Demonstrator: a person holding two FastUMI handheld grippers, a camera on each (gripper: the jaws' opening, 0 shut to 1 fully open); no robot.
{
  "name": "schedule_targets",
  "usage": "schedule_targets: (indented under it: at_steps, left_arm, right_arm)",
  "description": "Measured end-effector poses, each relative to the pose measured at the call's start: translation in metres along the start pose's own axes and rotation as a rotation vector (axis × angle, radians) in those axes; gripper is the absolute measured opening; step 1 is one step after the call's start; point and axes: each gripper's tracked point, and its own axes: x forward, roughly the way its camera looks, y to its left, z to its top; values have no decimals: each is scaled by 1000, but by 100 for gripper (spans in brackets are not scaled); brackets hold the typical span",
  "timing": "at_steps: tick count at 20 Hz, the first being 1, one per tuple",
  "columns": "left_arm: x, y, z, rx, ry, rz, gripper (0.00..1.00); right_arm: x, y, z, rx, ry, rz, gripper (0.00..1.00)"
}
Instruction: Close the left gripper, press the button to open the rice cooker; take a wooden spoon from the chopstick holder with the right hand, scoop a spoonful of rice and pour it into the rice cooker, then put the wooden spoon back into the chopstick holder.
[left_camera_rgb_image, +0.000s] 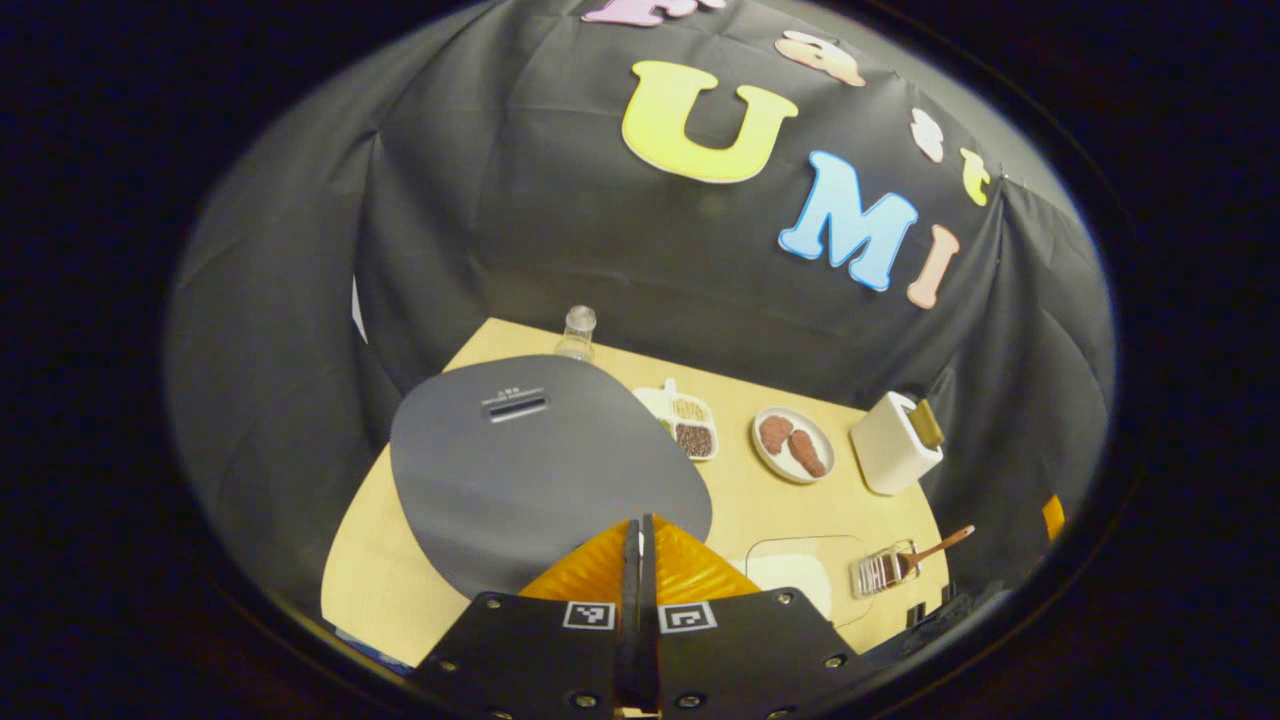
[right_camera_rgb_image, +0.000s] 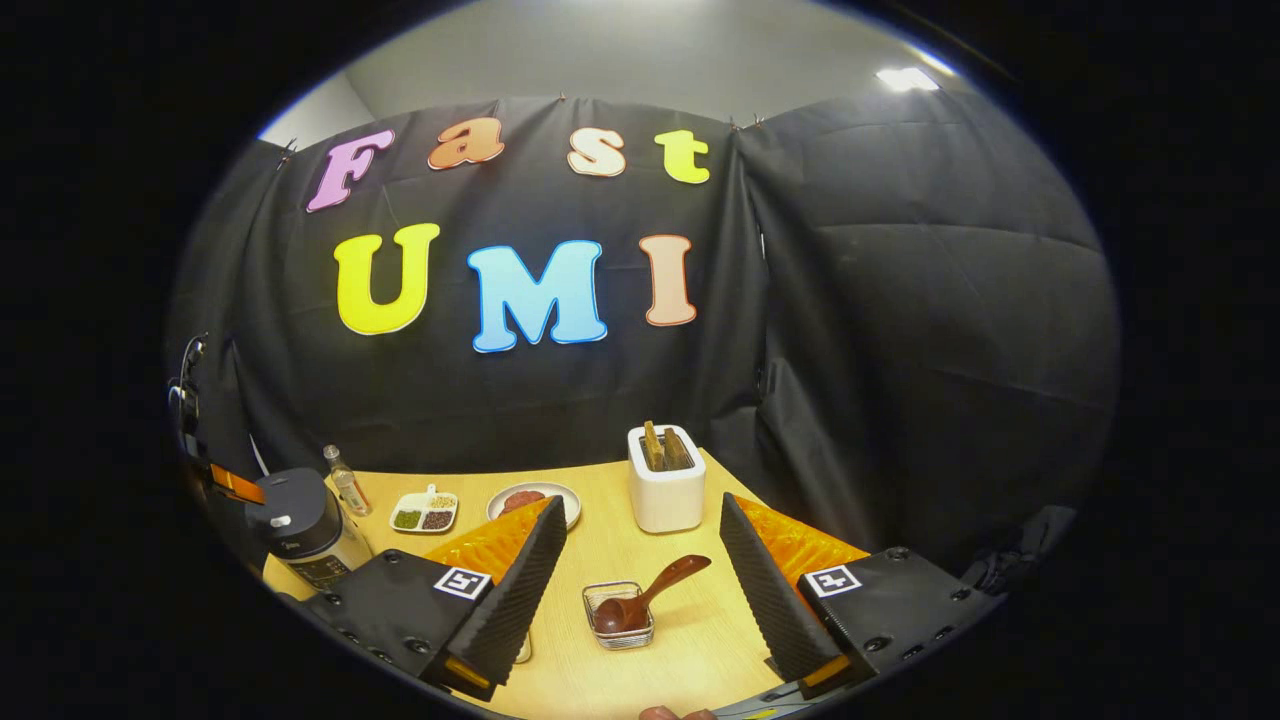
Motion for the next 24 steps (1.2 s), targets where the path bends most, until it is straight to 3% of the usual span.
schedule_targets:
  at_steps: [9, 14, 15, 17, 18, 19, 24]
  left_arm:
    - [28, 7, -12, 136, 40, 78, 1]
    - [29, 7, -21, 109, 62, 66, 2]
    - [28, 8, -22, 99, 65, 64, 2]
    - [27, 9, -24, 102, 72, 62, 2]
    - [29, 11, -26, 113, 85, 63, 2]
    - [29, 9, -27, 122, 82, 64, 2]
    - [30, 7, -27, 109, 76, 63, 2]
  right_arm:
    - [27, 1, -2, 18, 14, 20, 98]
    - [41, 1, -8, 25, 33, 24, 98]
    - [42, 2, -8, 29, 36, 26, 93]
    - [45, 3, -10, 29, 41, 30, 93]
    - [46, 4, -11, 28, 42, 32, 98]
    - [46, 5, -11, 27, 43, 34, 93]
    - [44, 5, -15, 24, 52, 36, 98]
